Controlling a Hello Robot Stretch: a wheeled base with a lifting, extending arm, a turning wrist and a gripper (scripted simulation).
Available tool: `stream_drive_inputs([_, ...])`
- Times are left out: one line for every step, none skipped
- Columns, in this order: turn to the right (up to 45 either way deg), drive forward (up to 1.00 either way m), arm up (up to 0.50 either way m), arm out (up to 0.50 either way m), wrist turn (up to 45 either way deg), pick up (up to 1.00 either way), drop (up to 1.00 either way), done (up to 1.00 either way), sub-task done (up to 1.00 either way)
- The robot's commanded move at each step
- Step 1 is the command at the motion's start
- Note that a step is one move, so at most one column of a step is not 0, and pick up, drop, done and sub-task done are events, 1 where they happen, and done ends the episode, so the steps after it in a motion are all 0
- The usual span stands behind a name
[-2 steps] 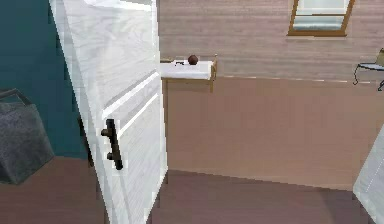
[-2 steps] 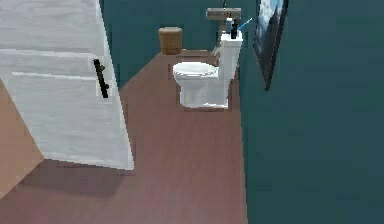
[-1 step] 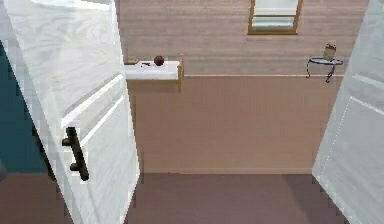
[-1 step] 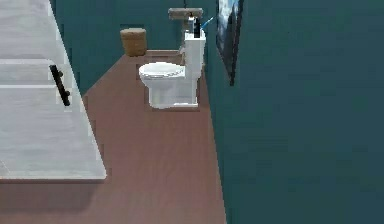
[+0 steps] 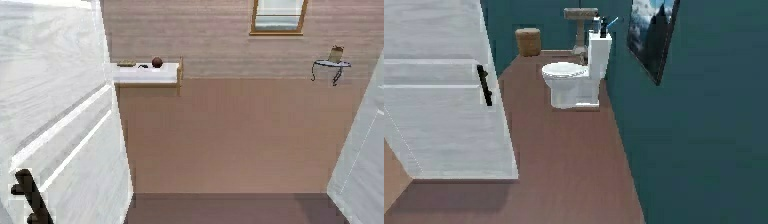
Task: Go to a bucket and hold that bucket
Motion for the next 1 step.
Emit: stream_drive_inputs([-45.0,0.00,0.00,0.00,0.0,0.00,0.00,0.00,0.00])
